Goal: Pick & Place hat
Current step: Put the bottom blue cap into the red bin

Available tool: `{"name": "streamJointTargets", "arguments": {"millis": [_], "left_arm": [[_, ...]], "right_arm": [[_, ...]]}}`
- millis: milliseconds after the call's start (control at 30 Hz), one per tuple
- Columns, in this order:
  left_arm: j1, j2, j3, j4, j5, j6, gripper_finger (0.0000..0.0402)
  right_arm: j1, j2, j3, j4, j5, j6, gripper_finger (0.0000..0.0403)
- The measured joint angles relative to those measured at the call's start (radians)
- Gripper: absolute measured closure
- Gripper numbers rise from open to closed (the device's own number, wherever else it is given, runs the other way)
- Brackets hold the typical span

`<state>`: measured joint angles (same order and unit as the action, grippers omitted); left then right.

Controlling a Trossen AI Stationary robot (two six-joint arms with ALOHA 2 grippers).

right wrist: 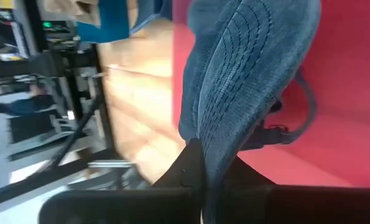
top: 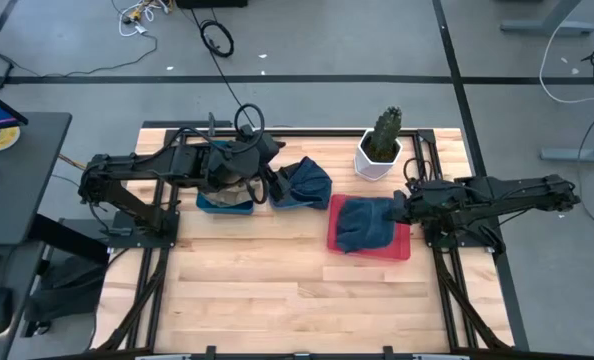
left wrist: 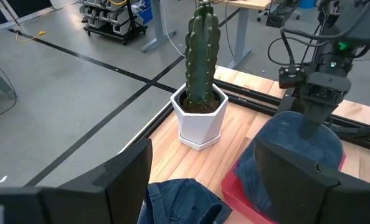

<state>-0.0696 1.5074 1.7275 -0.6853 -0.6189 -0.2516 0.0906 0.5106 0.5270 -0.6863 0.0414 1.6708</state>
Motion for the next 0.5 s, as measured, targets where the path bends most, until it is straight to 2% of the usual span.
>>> {"name": "streamJointTargets", "arguments": {"millis": [267,500], "left_arm": [[0.0,0.0,0.0,0.0,0.013,-0.005,0.0115],[0.0,0.0,0.0,0.0,0.029,-0.021,0.0115]], "right_arm": [[0.0,0.014,0.0,-0.012,0.072,-0.145,0.0399],[0.0,0.06,0.0,-0.043,0.074,-0.28,0.0399]]}}
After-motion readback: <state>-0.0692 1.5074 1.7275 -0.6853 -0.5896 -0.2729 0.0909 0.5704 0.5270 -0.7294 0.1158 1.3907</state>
